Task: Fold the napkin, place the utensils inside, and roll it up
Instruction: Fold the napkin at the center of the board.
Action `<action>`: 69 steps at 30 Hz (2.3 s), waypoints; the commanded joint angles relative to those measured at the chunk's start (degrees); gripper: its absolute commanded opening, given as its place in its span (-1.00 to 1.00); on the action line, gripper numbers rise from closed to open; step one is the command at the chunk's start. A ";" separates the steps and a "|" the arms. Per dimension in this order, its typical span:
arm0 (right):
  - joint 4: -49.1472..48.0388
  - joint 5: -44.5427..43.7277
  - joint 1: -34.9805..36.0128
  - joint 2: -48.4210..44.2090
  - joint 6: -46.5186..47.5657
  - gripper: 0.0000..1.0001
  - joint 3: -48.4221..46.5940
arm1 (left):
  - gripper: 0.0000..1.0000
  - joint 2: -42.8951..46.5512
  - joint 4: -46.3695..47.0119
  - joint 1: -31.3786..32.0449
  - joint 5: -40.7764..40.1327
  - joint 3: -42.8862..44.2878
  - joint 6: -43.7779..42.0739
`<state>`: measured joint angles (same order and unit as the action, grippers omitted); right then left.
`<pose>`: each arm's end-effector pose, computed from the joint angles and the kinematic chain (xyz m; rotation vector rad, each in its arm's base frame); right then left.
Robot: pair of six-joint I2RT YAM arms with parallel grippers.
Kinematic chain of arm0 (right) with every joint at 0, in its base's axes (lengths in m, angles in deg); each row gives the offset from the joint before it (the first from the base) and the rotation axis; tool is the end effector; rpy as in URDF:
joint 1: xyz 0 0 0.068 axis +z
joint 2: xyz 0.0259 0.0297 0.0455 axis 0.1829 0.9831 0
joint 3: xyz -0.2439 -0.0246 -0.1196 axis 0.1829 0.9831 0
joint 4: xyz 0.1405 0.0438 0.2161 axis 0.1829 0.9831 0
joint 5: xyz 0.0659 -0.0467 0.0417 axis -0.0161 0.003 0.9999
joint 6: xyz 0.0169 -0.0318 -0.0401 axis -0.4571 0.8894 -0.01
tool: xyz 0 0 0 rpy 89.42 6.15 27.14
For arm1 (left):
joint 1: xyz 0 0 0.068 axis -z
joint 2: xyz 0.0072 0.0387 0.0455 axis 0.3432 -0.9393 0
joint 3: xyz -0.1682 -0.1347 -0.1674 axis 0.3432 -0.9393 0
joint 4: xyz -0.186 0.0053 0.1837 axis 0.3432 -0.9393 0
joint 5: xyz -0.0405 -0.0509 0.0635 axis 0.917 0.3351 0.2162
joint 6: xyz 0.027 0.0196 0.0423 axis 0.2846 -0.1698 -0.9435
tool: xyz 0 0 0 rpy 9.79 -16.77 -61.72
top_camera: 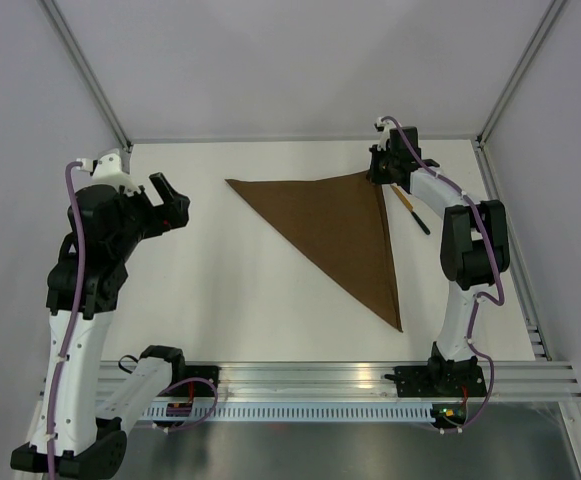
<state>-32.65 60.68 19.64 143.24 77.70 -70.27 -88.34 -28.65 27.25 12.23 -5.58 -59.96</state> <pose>0.4594 0.0789 0.2197 -0.1519 2.2618 0.3008 0.1438 -0.0165 0.4351 -0.2258 1.9162 -0.2586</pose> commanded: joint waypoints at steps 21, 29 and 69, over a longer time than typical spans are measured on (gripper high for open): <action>-1.93 0.98 -1.63 1.04 -1.18 -0.99 -2.98 | 0.99 -0.05 2.43 -0.24 1.36 -1.02 0.68; -2.02 1.59 -1.98 1.48 -0.83 -0.99 -2.90 | 0.99 -0.05 2.60 -0.32 1.36 -1.29 0.68; -2.02 3.79 -3.13 -3.26 -2.59 -0.99 -3.42 | 0.99 0.04 2.69 -0.24 1.71 -1.81 0.68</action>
<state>-33.09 64.03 16.87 143.04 75.84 -71.50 -88.38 -27.79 27.25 12.47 -7.40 -59.96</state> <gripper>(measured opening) 0.012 0.994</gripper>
